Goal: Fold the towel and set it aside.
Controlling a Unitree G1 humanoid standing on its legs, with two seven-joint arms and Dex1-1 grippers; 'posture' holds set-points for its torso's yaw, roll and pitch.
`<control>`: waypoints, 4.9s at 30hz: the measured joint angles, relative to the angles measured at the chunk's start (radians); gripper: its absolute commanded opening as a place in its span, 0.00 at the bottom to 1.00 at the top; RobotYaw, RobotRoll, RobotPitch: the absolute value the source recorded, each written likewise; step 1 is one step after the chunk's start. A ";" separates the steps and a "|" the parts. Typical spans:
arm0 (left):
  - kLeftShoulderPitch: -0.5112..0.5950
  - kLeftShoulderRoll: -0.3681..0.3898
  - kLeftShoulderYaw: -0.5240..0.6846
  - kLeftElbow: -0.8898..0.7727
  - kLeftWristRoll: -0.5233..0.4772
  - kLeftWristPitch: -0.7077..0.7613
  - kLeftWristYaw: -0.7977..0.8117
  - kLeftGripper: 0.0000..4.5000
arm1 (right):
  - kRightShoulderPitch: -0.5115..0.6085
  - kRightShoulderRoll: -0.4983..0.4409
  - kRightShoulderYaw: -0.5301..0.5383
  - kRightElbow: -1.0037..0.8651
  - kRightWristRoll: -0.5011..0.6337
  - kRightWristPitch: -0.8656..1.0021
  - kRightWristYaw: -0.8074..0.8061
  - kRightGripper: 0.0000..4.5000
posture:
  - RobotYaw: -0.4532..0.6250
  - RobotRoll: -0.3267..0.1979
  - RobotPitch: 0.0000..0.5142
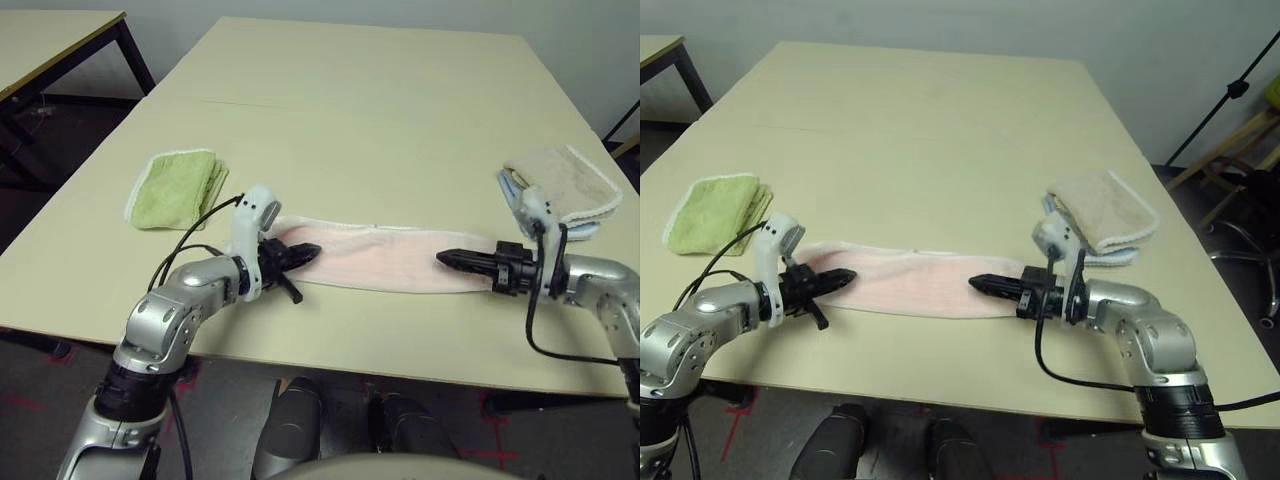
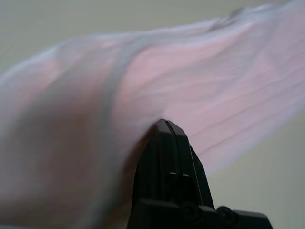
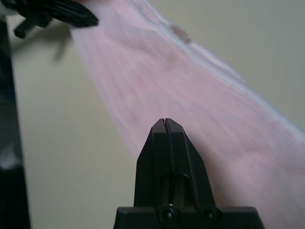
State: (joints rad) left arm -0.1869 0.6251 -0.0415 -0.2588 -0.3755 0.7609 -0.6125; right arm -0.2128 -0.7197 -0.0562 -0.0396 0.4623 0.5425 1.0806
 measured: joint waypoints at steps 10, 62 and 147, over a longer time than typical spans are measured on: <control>-0.043 0.066 0.149 0.233 0.044 -0.172 -0.015 0.00 | -0.024 0.011 0.053 0.188 -0.135 -0.181 -0.023 0.00 | 0.58 0.62 0.32; -0.098 0.288 0.289 0.198 -0.251 -0.181 -0.612 0.99 | -0.020 -0.234 -0.465 0.127 0.513 1.034 -0.370 1.00 | 0.58 0.62 0.36; -0.057 0.229 0.220 0.171 -0.318 -0.213 -0.665 1.00 | -0.222 -0.116 0.327 -0.496 0.103 0.589 -0.316 0.81 | 0.55 0.62 0.25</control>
State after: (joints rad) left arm -0.2437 0.8542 0.1787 -0.0881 -0.6938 0.5481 -1.2779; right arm -0.4344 -0.8361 0.2712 -0.5360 0.5651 1.1320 0.7647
